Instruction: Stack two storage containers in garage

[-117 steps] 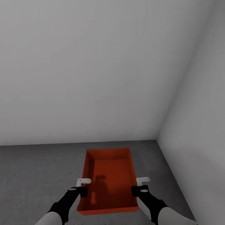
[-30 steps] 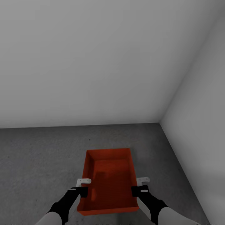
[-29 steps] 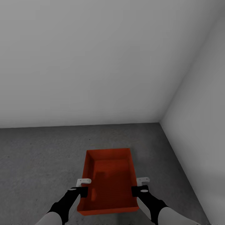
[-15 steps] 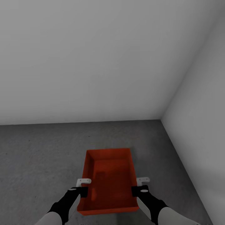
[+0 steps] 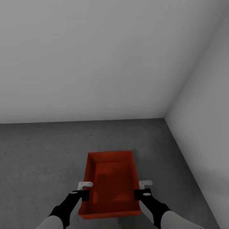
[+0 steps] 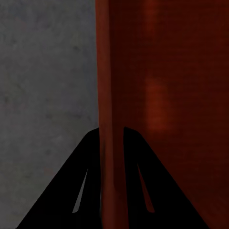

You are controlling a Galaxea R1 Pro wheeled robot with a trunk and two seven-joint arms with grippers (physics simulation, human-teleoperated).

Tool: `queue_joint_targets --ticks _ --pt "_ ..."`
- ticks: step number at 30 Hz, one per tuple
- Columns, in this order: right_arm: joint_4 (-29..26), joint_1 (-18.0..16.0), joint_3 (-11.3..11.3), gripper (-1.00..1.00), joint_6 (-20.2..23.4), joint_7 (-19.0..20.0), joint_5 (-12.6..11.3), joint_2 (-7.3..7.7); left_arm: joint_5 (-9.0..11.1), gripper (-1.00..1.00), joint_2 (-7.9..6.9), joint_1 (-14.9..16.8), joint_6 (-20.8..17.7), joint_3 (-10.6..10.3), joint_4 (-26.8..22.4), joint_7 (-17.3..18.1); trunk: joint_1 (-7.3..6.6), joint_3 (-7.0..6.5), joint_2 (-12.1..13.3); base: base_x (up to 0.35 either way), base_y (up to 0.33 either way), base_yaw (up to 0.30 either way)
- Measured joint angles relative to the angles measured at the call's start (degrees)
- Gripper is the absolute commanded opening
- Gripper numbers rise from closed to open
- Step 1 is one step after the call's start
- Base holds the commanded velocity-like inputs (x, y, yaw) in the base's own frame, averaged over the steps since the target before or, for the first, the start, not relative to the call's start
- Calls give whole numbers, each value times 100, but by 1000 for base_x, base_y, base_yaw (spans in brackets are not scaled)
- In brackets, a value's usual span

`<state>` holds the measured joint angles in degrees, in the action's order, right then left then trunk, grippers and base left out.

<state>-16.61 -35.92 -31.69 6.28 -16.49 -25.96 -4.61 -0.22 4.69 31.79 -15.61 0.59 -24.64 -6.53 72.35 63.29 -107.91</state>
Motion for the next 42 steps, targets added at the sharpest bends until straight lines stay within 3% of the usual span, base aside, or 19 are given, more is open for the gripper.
queue_joint_targets --ticks 7,10,34,35,36,37,42 --pt "1 0 0 -100 0 0 0 0 0 -100 0 -1 0 0 0 0 154 191 -281 0 0 0" --pt "-6 0 -3 -100 1 -4 -3 1 -1 -100 0 0 1 0 -3 0 154 218 -282 0 0 12" --pt "-26 0 -6 -100 5 -10 0 6 1 -100 0 1 7 -1 -11 0 154 235 -282 0 0 1" --pt "-25 0 -5 100 5 -10 0 6 1 -100 0 1 8 -1 -9 1 154 235 -282 0 0 0" --pt "51 0 -39 100 3 -78 -41 22 -49 100 0 0 6 -23 -10 -4 154 235 -282 0 0 0" --pt "64 -1 -19 100 5 -107 -2 76 -65 100 -5 2 4 -19 -15 -33 154 234 -282 0 0 0" --pt "65 0 -17 100 7 -111 5 79 -73 100 -5 1 -3 -19 -12 -29 154 234 -282 0 0 0"
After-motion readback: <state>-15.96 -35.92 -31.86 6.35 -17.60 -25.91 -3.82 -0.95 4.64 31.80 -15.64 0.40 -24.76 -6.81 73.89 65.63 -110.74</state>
